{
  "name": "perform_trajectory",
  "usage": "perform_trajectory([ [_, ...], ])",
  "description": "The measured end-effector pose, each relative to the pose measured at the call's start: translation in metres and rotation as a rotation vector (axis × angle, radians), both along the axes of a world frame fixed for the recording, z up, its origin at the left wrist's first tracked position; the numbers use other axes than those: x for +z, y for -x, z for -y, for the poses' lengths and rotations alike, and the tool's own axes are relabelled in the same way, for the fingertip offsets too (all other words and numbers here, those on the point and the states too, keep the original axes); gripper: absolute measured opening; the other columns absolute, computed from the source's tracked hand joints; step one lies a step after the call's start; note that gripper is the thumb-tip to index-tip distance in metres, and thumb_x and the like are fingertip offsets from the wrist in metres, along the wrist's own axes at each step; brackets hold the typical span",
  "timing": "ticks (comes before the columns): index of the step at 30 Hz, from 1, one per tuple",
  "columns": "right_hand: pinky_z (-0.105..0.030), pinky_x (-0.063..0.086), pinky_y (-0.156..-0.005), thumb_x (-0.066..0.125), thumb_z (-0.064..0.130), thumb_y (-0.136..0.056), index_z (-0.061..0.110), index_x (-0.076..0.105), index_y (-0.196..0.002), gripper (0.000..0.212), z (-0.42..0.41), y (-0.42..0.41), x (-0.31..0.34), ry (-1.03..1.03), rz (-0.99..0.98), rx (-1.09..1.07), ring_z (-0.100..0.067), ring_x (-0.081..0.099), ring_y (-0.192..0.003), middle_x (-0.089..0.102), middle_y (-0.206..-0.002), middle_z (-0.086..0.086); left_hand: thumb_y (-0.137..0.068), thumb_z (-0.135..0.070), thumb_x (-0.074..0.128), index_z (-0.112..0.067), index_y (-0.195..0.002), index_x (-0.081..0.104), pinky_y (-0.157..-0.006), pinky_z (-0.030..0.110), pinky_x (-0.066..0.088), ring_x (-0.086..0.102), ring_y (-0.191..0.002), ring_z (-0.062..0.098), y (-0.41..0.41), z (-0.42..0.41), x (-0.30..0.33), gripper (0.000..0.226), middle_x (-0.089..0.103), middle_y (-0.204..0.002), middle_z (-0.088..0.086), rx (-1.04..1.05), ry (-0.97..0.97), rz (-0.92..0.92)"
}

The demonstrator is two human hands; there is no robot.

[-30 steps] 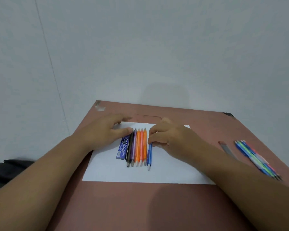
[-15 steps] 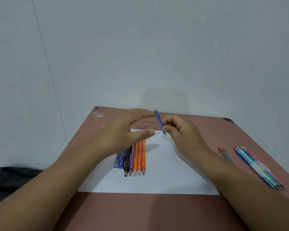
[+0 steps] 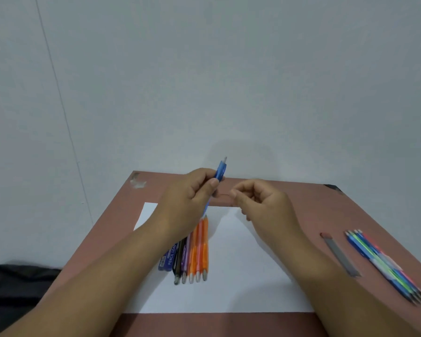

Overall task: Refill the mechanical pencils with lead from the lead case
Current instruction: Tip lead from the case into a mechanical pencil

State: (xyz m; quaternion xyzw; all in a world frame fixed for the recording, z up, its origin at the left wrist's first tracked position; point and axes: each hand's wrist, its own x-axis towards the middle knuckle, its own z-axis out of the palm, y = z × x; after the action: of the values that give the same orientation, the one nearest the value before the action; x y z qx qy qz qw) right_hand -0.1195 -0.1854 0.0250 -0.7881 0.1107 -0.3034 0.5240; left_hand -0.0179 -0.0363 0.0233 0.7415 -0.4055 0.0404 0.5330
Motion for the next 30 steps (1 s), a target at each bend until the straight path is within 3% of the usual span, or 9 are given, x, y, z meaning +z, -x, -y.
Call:
perform_trajectory([
  [4,-0.021,0.053,-0.068,0.072,0.012,-0.092,0.028,0.073,-0.108,0.023,0.007,0.005,0.011,-0.121,0.163,0.067,-0.008,0.060,-0.066,0.065,-0.077,0.005,-0.106,-0.032,0.042,-0.029,-0.123,0.065,-0.076,0.015,0.039,0.053,-0.088,0.001,-0.004,-0.005,0.000,0.029,0.055,-0.085,-0.022,0.005,-0.122,0.309],
  [6,-0.021,0.056,-0.073,0.072,0.010,-0.092,0.028,0.074,-0.108,0.024,0.007,0.006,0.013,-0.133,0.203,0.098,-0.009,0.064,-0.072,0.071,-0.083,0.004,-0.106,-0.031,0.040,-0.033,-0.133,0.060,-0.074,0.012,0.035,0.050,-0.088,-0.001,-0.008,-0.007,0.000,0.034,0.051,-0.084,-0.023,-0.003,-0.225,0.374],
  [11,-0.021,0.056,-0.071,0.074,0.008,-0.090,0.026,0.078,-0.088,0.019,0.005,0.005,0.010,-0.123,0.173,0.041,-0.010,0.067,-0.069,0.076,-0.080,0.002,-0.105,-0.028,0.043,-0.033,-0.134,0.060,-0.071,0.016,0.036,0.049,-0.084,0.005,-0.019,-0.011,-0.004,0.034,0.051,-0.083,-0.013,0.001,-0.257,0.390],
  [16,-0.022,0.055,-0.071,0.077,0.012,-0.088,0.024,0.077,-0.088,0.012,0.009,0.000,0.005,-0.134,0.086,0.059,-0.008,0.066,-0.069,0.075,-0.077,0.005,-0.105,-0.025,0.047,-0.033,-0.133,0.062,-0.071,0.019,0.041,0.051,-0.081,0.008,-0.022,-0.011,-0.008,0.034,0.055,-0.080,-0.009,-0.010,-0.280,0.379],
  [19,-0.039,0.058,-0.077,0.076,0.010,-0.089,0.023,0.077,-0.083,0.014,0.012,-0.004,0.002,-0.128,0.052,0.041,-0.013,0.065,-0.068,0.073,-0.075,0.001,-0.104,-0.024,0.048,-0.030,-0.128,0.065,-0.075,0.031,0.046,0.055,-0.084,0.010,-0.022,-0.010,-0.009,0.030,0.062,-0.086,-0.007,-0.025,-0.282,0.379],
  [21,-0.044,0.059,-0.083,0.076,0.010,-0.089,0.023,0.077,-0.082,0.015,0.013,-0.007,0.001,-0.128,0.033,0.022,-0.014,0.067,-0.070,0.075,-0.076,0.000,-0.104,-0.023,0.049,-0.028,-0.122,0.067,-0.075,0.030,0.046,0.055,-0.084,0.009,-0.023,-0.009,-0.011,0.026,0.061,-0.086,-0.010,-0.025,-0.291,0.376],
  [26,-0.037,0.062,-0.082,0.078,0.008,-0.087,0.020,0.077,-0.080,0.014,0.029,-0.009,0.000,-0.150,0.034,-0.075,-0.013,0.068,-0.069,0.076,-0.077,-0.003,-0.105,-0.024,0.048,-0.030,-0.126,0.066,-0.069,0.016,0.037,0.054,-0.083,-0.005,-0.028,-0.010,-0.016,0.029,0.054,-0.083,-0.025,0.022,-0.335,0.335],
  [30,-0.013,0.051,-0.063,0.076,0.015,-0.088,0.028,0.076,-0.083,0.014,0.053,-0.011,-0.013,0.192,-0.191,-0.177,-0.001,0.066,-0.066,0.073,-0.074,0.011,-0.104,-0.022,0.049,-0.027,-0.128,0.067,-0.071,0.025,0.048,0.058,-0.081,0.005,-0.030,-0.013,-0.015,0.030,0.060,-0.086,-0.018,0.032,-0.348,0.288],
])
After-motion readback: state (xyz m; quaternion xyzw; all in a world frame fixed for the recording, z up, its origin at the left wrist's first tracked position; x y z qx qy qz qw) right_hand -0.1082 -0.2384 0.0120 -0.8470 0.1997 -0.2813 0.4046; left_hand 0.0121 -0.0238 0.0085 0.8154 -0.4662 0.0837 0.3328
